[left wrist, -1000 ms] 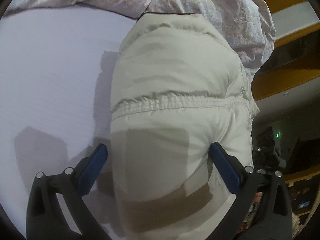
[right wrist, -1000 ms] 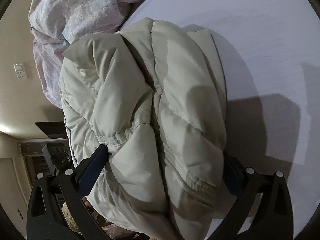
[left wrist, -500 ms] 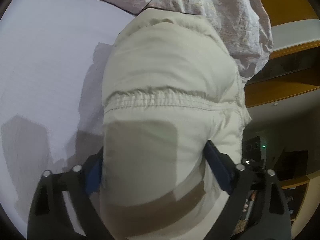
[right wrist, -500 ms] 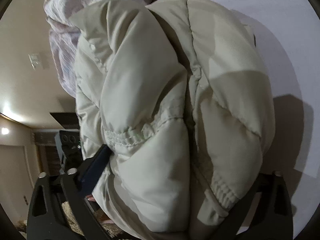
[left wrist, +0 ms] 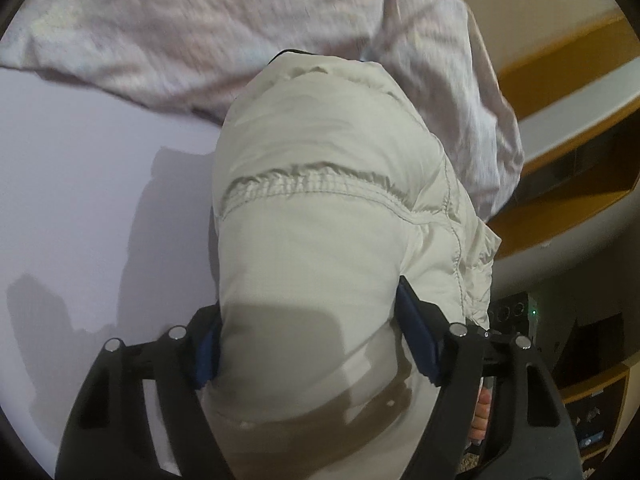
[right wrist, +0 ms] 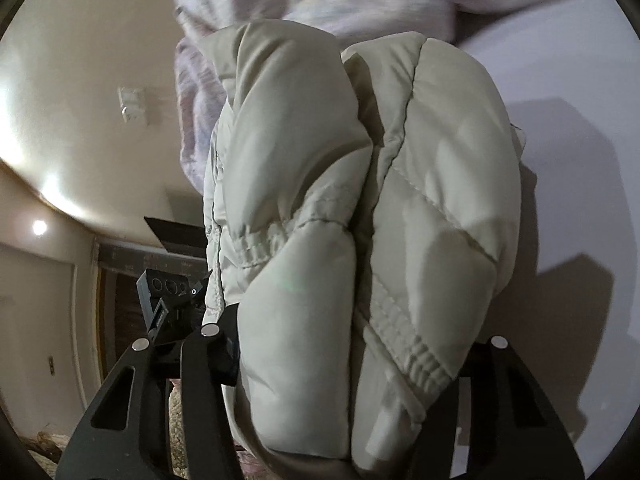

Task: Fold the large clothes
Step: 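Grasp the jacket bundle with both grippers and lift and turn it over, then lower the jacket bundle onto the sheet and press it with both grippers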

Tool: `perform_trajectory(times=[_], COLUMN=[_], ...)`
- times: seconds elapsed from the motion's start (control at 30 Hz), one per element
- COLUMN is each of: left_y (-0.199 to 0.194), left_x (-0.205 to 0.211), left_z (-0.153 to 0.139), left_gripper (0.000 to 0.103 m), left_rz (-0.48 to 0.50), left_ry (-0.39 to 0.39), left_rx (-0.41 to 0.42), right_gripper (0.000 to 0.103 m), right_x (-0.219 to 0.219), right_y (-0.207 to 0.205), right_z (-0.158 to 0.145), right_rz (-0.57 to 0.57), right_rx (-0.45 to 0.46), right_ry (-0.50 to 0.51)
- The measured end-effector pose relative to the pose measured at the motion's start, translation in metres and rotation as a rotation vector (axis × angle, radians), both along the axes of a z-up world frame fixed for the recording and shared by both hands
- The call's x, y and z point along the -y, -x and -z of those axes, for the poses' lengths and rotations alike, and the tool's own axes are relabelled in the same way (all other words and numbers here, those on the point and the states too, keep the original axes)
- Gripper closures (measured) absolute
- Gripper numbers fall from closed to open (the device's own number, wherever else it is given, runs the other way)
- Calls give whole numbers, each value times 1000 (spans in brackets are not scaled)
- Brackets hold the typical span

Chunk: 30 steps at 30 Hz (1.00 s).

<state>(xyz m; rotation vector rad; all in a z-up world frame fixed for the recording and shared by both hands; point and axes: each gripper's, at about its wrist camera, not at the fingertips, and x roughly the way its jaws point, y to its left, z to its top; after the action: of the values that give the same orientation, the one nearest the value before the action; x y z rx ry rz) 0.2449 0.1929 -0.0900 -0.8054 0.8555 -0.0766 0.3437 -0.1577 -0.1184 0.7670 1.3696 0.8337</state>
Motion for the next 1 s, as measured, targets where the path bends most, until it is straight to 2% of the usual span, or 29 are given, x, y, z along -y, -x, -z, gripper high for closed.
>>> perform_trajectory(times=[0.17, 0.3, 0.4, 0.47, 0.63, 0.77, 0.83, 0.9, 1.0], left_y=[2, -4, -1, -4, -5, 10, 11, 7, -2], left_x=[-27, -33, -32, -27, -23, -18, -17, -14, -8], left_z=[1, 27, 33, 29, 10, -11, -20, -24, -24], left_gripper=[29, 29, 26, 24, 23, 23, 23, 23, 23], left_rz=[-31, -49, -53, -42, 5, 9, 15, 17, 13], left_ry=[-38, -146, -220, -282, -400, -530, -533, -526, -521], left_rx=[-4, -84, -77, -82, -102, -60, -40, -34, -37], right_gripper=[50, 48, 37, 29, 26, 26, 26, 32, 55], right_x=[-27, -52, -57, -58, -49, -23, -23, -31, -73], right_y=[-8, -7, -5, -2, 1, 10, 10, 12, 17], right_z=[5, 32, 40, 35, 7, -35, -51, -61, -68], right_rz=[-35, -54, -21, -20, -8, 66, 100, 76, -14], right_rx=[28, 15, 23, 39, 91, 235, 311, 387, 535], right_ry=[37, 228, 294, 353, 436, 535, 544, 522, 575])
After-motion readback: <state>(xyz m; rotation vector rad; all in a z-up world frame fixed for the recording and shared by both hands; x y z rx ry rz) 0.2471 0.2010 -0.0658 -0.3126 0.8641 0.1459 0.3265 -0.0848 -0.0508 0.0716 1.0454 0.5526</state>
